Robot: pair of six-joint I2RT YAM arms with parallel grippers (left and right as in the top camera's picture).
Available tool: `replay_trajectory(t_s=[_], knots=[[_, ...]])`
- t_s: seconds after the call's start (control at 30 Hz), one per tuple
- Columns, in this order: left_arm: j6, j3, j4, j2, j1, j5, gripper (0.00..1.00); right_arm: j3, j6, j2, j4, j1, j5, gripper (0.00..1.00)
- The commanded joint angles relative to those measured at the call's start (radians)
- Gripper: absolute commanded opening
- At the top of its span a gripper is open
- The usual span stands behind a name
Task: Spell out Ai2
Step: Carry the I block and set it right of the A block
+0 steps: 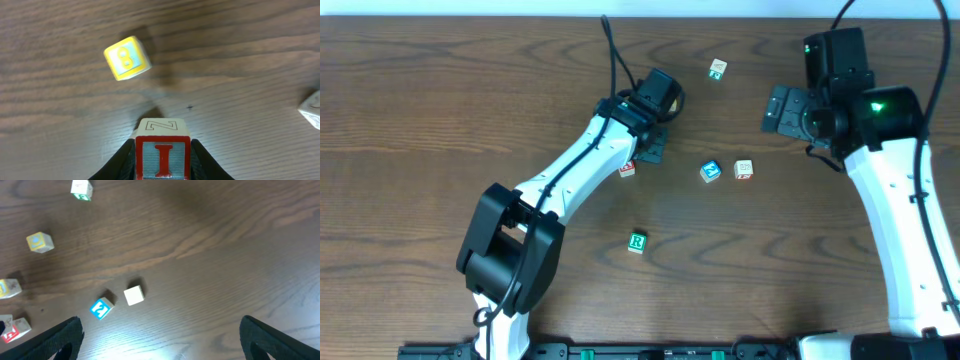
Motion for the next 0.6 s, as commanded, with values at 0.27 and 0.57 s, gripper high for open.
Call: replay_trajectory(t_s=[0.27,0.57], knots=[[0.083,0.021,0.099,0.073,0.005,-0.026,0.29,0.000,-0.018,-0.018,-0.032,-0.029,-0.038,0.99],[-0.097,0.021,0.121,0.138,0.008,0.009,0.29,0.000,-0.018,-0.018,-0.055,-0.029,-0.038,0.99]])
